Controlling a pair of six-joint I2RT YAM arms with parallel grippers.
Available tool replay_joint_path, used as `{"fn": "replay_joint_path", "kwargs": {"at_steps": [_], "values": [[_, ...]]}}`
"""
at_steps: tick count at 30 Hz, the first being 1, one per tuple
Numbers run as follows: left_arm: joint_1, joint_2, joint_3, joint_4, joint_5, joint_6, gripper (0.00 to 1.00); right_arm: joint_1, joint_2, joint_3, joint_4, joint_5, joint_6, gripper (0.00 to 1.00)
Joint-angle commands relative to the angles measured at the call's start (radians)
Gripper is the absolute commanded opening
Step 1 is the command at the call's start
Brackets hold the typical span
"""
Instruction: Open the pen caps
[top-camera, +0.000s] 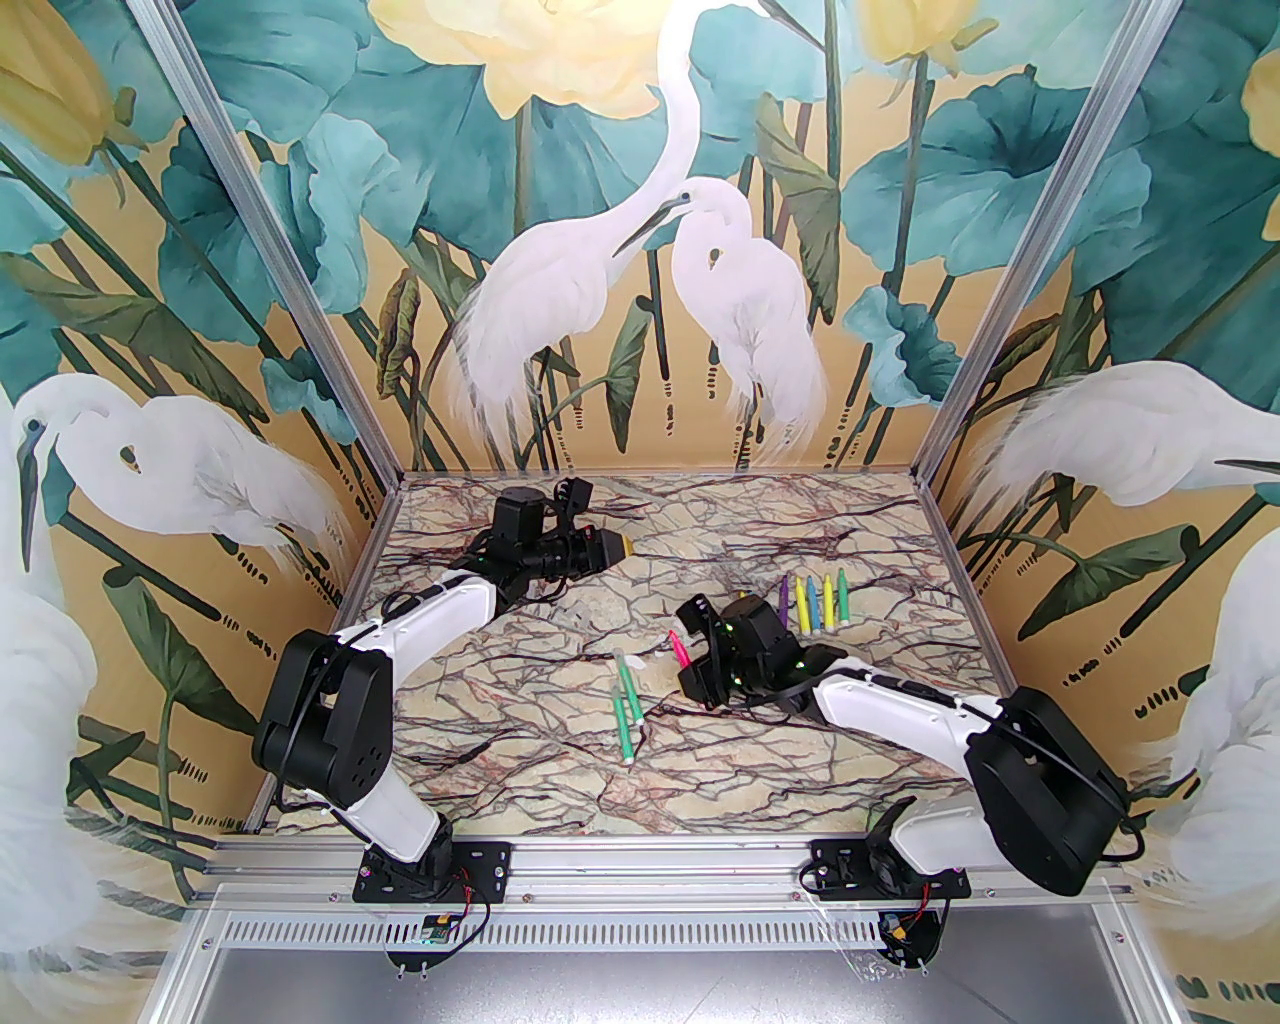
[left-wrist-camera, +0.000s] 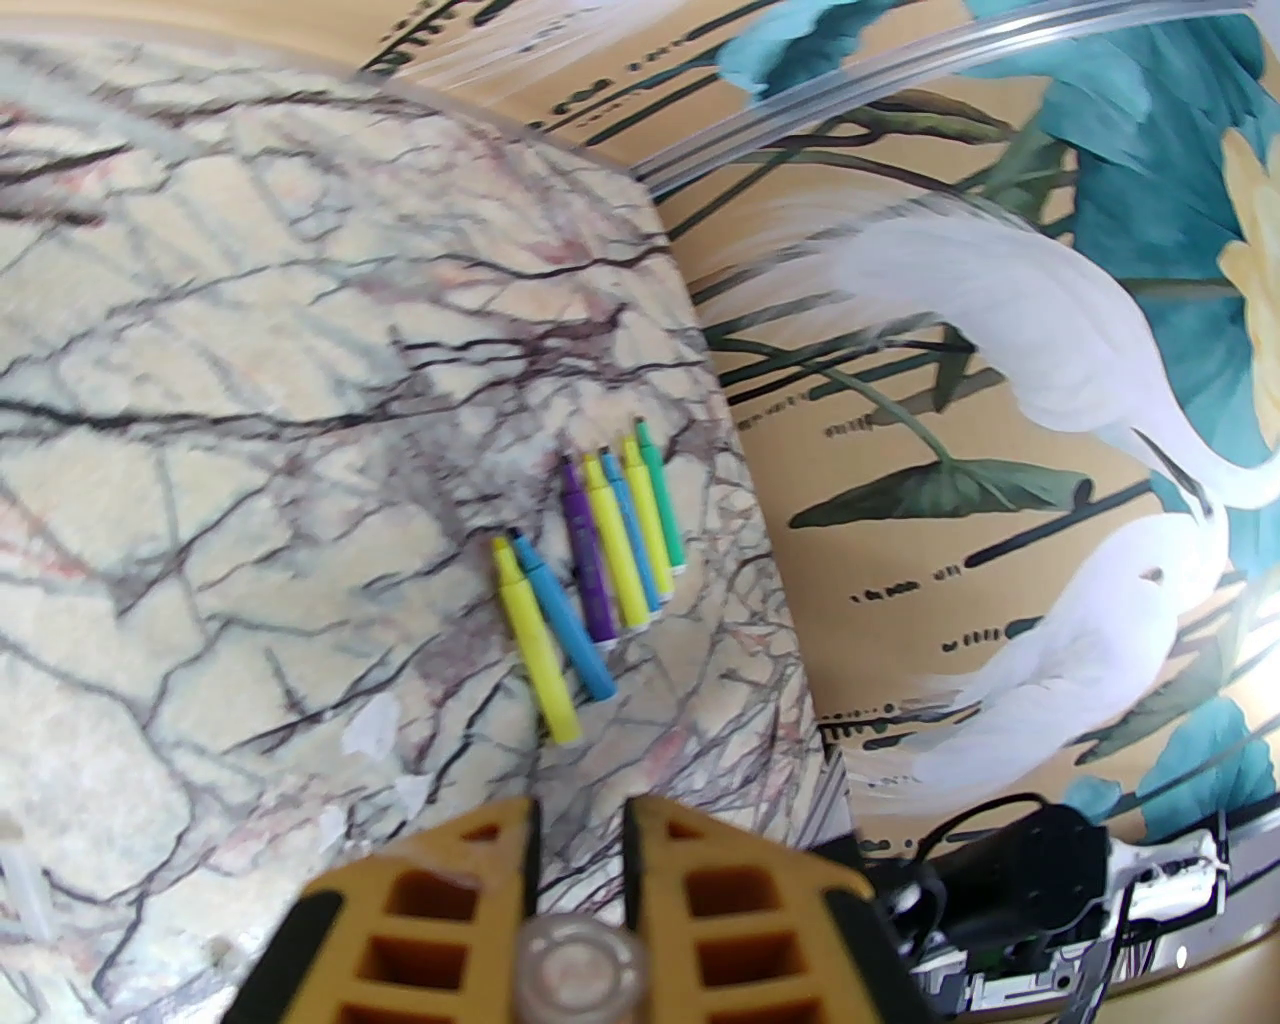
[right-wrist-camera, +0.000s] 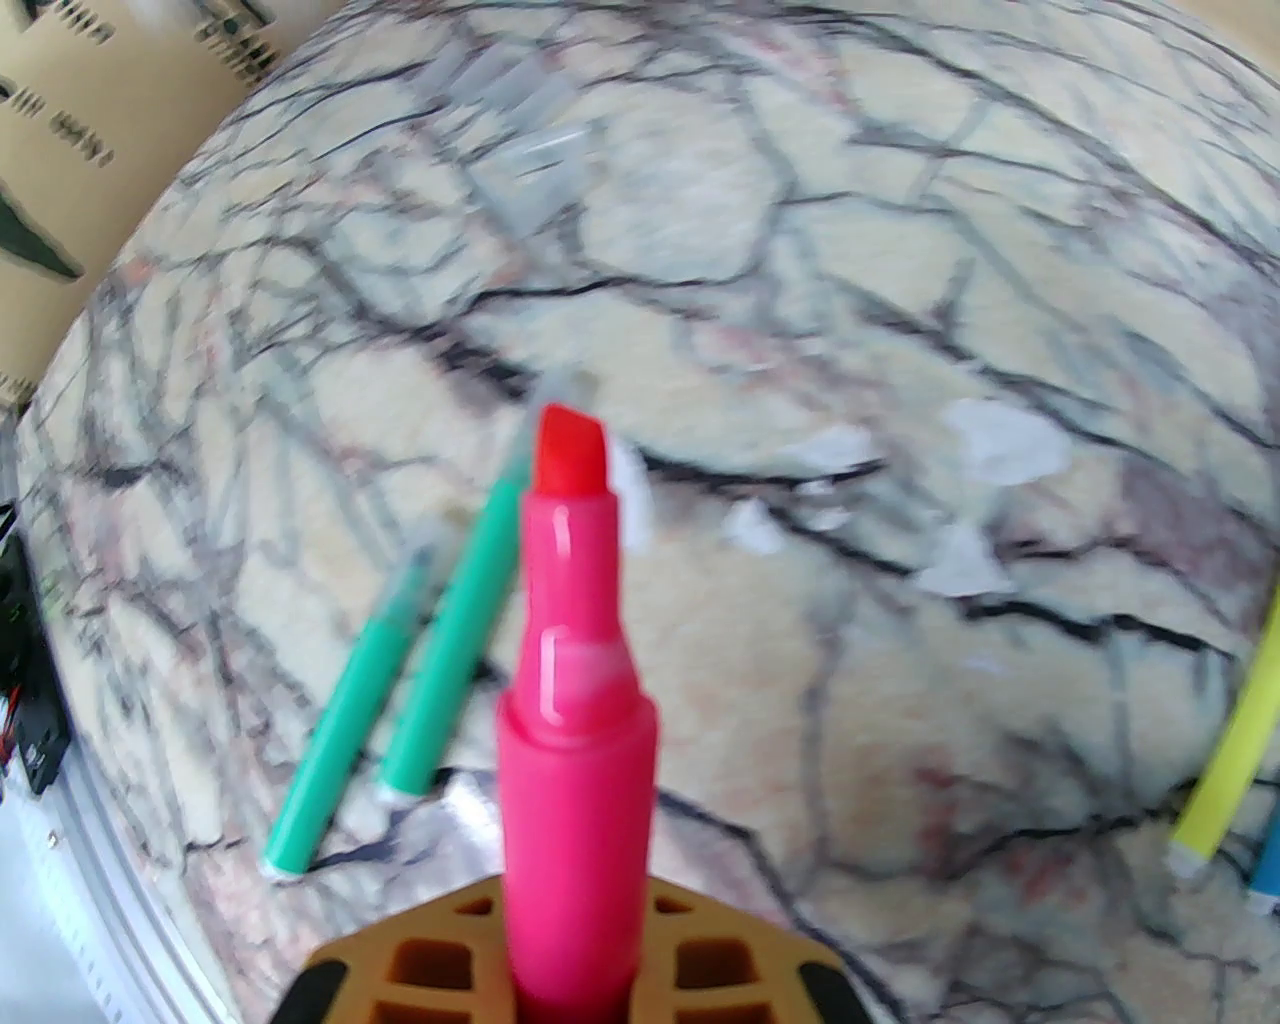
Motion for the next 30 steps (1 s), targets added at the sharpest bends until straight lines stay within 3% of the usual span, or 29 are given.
{"fn": "replay_joint_path", "kwargs": {"at_steps": [1,10,17,30], "values": [[-0.003,0.039,0.044,-0.168,-0.073,0.084,0.0,-0.035,0.042,0.044,-0.011,0.142,0.055,0.0],[-0.062,0.138,0.149,-0.557,-0.384,0.272,0.0,-0.089,0.223,0.212,-0.107,0.341,0.14,0.01],[-0.086,0.243,0.23,-0.676,-0.538,0.294,0.0,-0.092,0.342,0.326,-0.206,0.428,0.146,0.04],[-0.101,0.32,0.257,-0.696,-0.548,0.305,0.08,-0.107,0.395,0.368,-0.252,0.454,0.171,0.23]]}}
